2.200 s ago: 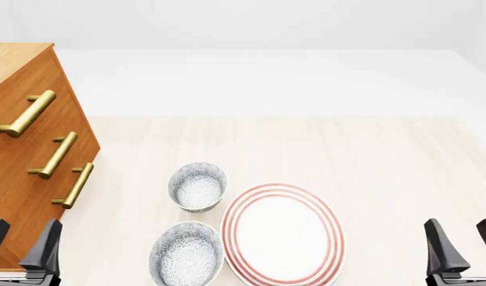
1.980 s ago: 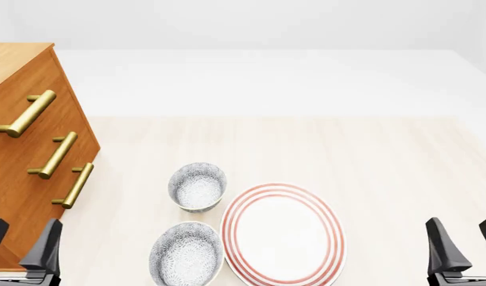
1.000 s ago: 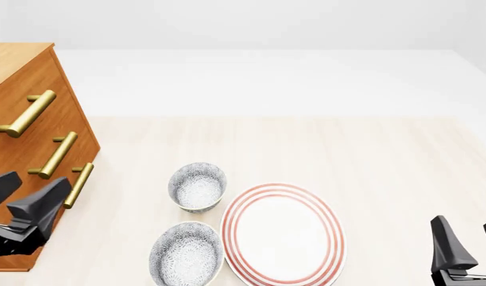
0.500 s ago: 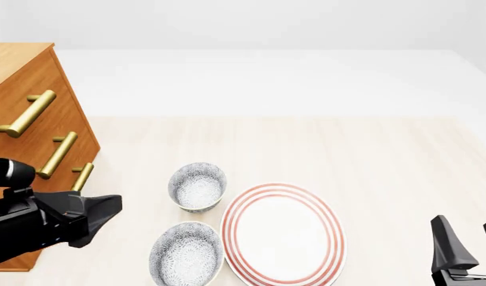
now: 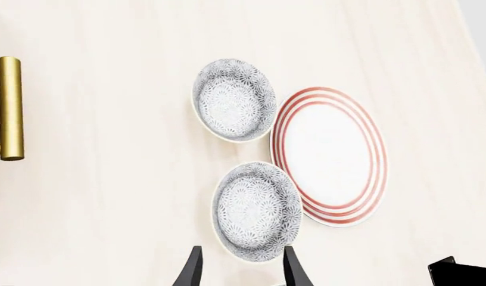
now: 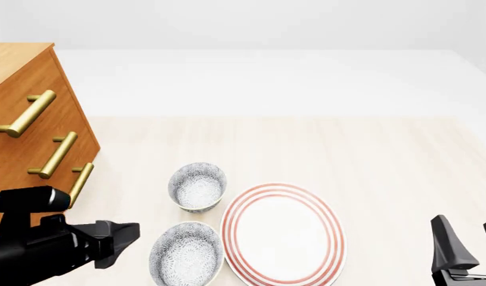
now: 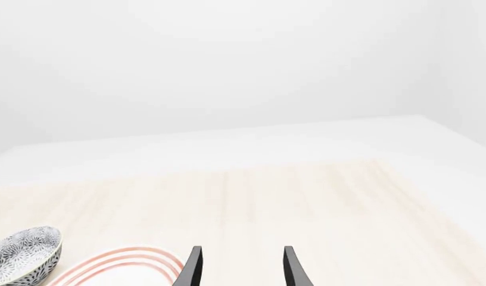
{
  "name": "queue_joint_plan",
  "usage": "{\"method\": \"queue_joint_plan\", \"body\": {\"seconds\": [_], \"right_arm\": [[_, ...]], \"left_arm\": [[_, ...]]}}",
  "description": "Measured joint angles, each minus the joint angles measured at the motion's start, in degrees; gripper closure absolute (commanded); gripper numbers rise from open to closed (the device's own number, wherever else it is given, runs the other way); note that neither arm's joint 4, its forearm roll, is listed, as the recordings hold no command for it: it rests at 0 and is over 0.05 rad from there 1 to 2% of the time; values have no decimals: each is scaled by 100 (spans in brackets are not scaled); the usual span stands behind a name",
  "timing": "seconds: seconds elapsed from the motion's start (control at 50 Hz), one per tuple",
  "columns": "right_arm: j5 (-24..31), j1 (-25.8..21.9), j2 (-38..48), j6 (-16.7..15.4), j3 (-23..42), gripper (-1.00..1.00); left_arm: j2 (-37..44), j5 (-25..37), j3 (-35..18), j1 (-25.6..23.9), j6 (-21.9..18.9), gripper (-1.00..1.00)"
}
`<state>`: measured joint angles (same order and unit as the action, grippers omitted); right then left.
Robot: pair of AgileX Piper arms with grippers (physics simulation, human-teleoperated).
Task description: Stack the bowl in the middle on the bowl at the back.
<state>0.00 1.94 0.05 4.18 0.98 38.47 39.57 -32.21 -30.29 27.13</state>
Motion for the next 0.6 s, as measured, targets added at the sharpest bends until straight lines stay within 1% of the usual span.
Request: {"method": "queue_joint_plan", "body": {"seconds": [0.32, 0.6], "right_arm": [[-5, -13, 0, -14, 3, -100], [-10, -21, 0, -10, 4, -100]], "left_arm": [[565, -1092, 730, 99, 95, -100], [1205, -1989, 1122, 171, 97, -100]]}}
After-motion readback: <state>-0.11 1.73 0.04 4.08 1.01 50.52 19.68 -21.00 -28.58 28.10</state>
